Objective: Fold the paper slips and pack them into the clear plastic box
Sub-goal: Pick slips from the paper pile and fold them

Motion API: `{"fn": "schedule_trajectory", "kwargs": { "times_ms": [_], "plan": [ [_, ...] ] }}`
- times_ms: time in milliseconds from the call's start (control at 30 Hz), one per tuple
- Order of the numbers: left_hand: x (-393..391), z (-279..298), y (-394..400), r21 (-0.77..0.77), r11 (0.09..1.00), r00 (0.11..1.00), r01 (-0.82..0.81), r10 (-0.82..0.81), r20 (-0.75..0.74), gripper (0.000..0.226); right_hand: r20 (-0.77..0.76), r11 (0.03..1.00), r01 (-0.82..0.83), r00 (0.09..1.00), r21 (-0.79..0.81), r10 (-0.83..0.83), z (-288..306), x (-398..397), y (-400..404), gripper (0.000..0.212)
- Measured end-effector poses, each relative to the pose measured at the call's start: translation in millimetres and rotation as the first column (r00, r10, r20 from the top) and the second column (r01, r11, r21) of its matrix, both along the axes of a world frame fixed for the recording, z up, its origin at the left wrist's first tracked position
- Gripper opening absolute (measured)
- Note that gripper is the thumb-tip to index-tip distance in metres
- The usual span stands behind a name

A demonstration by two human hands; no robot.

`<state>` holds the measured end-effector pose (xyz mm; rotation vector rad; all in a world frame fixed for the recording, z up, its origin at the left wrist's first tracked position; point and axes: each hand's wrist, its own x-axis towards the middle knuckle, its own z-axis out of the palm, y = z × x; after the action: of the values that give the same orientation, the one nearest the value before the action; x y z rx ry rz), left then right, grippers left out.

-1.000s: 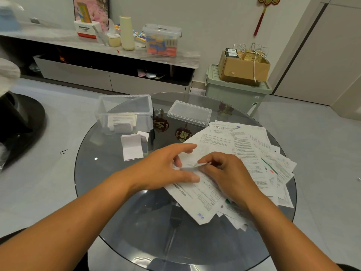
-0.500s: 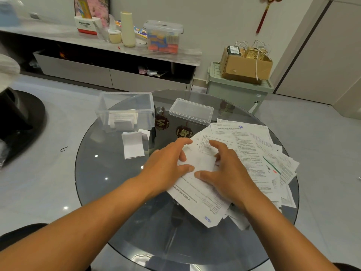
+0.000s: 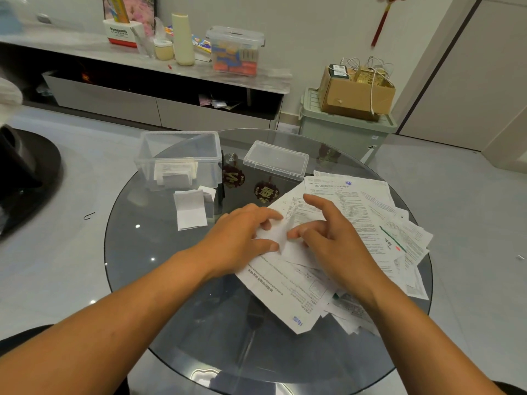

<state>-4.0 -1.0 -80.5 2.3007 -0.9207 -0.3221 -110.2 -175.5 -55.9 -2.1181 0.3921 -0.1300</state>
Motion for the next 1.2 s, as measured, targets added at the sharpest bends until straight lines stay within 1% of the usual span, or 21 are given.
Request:
{"fn": "schedule_trajectory", "kwargs": {
  "times_ms": [67,100,167,233,333,400,433,467,500,567,600,667,733,767,867,933,1000,1100,1200],
  "plan": [
    [0.1,1.9,1.0,-0.040,0.999,0.997,-0.009,0.006,-0.082,0.071,-0.009,0.999,-0.034,0.999,-0.020,0.034,-2.2,-0.1,1.5,0.058],
    [0.2,3.7,1.9,-0.039,0.999,0.995,-0.001,-0.004,-0.104,0.076,-0.024,0.998,-0.055,0.998,-0.036,0.054,-3.9,-0.3,2.2,0.060],
    [1.5,7.4,4.9,-0.030,0.999,0.992,0.037,-0.041,-0.117,0.074,-0.056,0.991,-0.101,0.994,-0.084,0.096,-7.0,-0.4,3.9,0.060],
    [3.0,9.7,7.9,-0.022,0.997,0.994,0.071,-0.073,-0.085,0.055,-0.074,0.986,-0.117,0.991,-0.120,0.109,-8.7,0.6,3.6,0.059],
    [2.9,7.6,10.7,-0.011,0.997,0.997,0.073,-0.073,0.000,0.018,-0.101,0.986,-0.114,0.990,-0.124,0.101,-9.5,3.2,1.6,0.061],
    [2.6,4.9,9.8,-0.058,0.997,0.999,0.043,-0.043,0.001,0.003,-0.103,0.986,-0.108,0.990,-0.126,0.095,-10.1,3.6,1.4,0.060],
    [2.4,4.2,9.2,-0.099,0.995,0.999,0.022,-0.024,-0.023,0.003,-0.098,0.985,-0.105,0.991,-0.138,0.092,-10.2,3.5,2.0,0.058],
    [2.3,3.6,8.2,-0.141,0.990,0.998,-0.002,-0.007,-0.062,0.008,-0.087,0.982,-0.101,0.992,-0.158,0.088,-10.7,3.2,2.6,0.053],
    [2.2,3.7,7.6,-0.176,0.984,0.994,-0.027,0.007,-0.112,0.011,-0.070,0.979,-0.094,0.994,-0.179,0.083,-11.2,3.3,3.8,0.043],
    [0.5,6.9,7.3,-0.195,0.979,0.977,-0.052,0.009,-0.214,0.016,-0.024,0.976,-0.067,0.998,-0.209,0.063,-10.2,3.4,7.3,0.017],
    [-0.9,9.4,6.7,-0.188,0.981,0.967,-0.055,0.005,-0.256,0.019,-0.010,0.977,-0.054,0.999,-0.208,0.053,-9.5,3.1,8.6,0.012],
    [-2.7,14.9,6.3,-0.169,0.983,0.953,-0.073,0.019,-0.302,0.028,0.000,0.984,-0.030,1.000,-0.174,0.030,-8.9,3.2,9.5,0.020],
    [-2.4,21.0,7.0,-0.183,0.976,0.940,-0.114,0.047,-0.337,0.038,0.027,0.997,0.000,1.000,-0.083,0.002,-5.5,2.9,9.5,0.026],
    [-2.4,23.5,7.4,-0.212,0.968,0.927,-0.134,0.047,-0.371,0.038,0.049,1.000,0.014,0.999,-0.026,-0.013,-3.7,2.5,9.3,0.027],
    [-5.3,26.4,6.2,-0.313,0.928,0.867,-0.200,0.019,-0.498,0.025,0.114,0.994,0.004,0.993,0.111,-0.016,-0.5,1.9,10.5,0.027],
    [-7.3,26.8,4.9,-0.354,0.897,0.816,-0.263,0.011,-0.578,0.023,0.136,0.993,-0.022,0.991,0.115,0.007,-1.2,2.4,11.4,0.027],
    [-7.9,26.7,5.2,-0.385,0.868,0.780,-0.313,0.004,-0.626,0.025,0.130,0.996,-0.011,0.992,0.088,-0.001,-0.4,2.5,13.2,0.022],
    [-8.9,26.5,7.3,-0.428,0.838,0.772,-0.338,-0.013,-0.636,0.022,0.098,0.994,0.035,0.994,0.106,-0.045,-0.1,2.4,15.1,0.021],
    [-9.9,27.8,9.9,-0.447,0.834,0.797,-0.322,-0.017,-0.604,0.025,0.099,0.986,0.049,0.993,0.162,-0.066,0.8,3.2,19.2,0.026]
  ]
}}
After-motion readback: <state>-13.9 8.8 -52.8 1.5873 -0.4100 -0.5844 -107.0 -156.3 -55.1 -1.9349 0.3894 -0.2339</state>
